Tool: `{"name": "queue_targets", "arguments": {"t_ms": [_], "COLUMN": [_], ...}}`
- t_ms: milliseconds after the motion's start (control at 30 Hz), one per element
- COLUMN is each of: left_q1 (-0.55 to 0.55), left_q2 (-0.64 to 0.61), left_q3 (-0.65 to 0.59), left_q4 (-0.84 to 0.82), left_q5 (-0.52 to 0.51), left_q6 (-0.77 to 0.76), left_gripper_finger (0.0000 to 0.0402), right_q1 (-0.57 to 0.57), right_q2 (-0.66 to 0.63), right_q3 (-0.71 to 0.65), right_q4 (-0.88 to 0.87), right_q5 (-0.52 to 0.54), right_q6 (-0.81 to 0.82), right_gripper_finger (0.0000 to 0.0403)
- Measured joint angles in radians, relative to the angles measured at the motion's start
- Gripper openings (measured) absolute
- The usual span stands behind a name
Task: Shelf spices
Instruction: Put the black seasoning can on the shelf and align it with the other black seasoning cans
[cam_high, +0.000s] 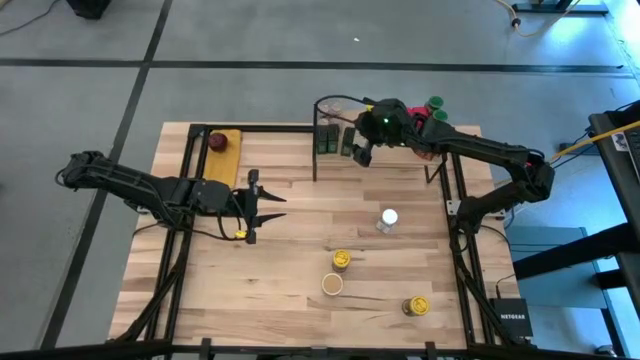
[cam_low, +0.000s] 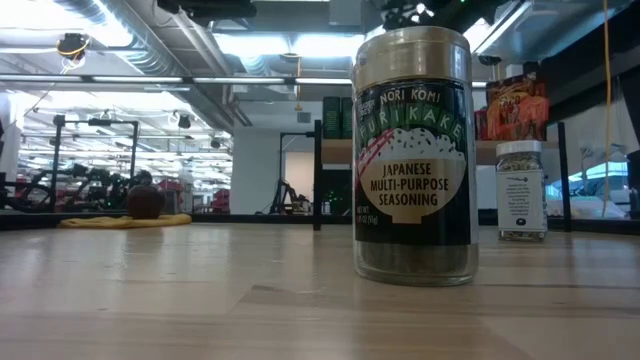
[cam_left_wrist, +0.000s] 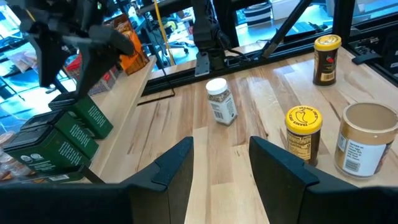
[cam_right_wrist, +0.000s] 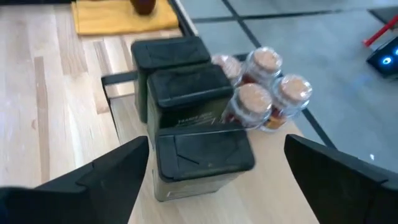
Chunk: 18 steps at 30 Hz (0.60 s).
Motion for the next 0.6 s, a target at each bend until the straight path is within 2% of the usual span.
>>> {"name": "queue_targets", "arguments": {"t_ms": [100, 300, 433, 600], "left_q1": [0.0, 0.0, 0.0, 0.0], "left_q2": [0.0, 0.0, 0.0, 0.0], "left_q3": [0.0, 0.0, 0.0, 0.0], "left_q4": [-0.003, -0.005, -0.003, -0.003], "left_q5": [0.0, 0.0, 0.0, 0.0], "left_q6": [0.0, 0.0, -0.001, -0.01], "left_gripper_finger": [0.015, 0.015, 0.015, 0.015], "right_q1": [0.0, -0.001, -0.001, -0.001], "right_q2": [-0.04, -0.067, -0.03, 0.005], "right_q3": [0.0, -0.007, -0.087, -0.146], "right_q4": [-0.028, -0.173, -0.103, 0.022], "right_q5": [0.023, 0.149, 0.191, 0.194], "right_q6": [0.0, 0.002, 0.009, 0.009], "right_gripper_finger": [0.038, 0.038, 0.038, 0.038]}}
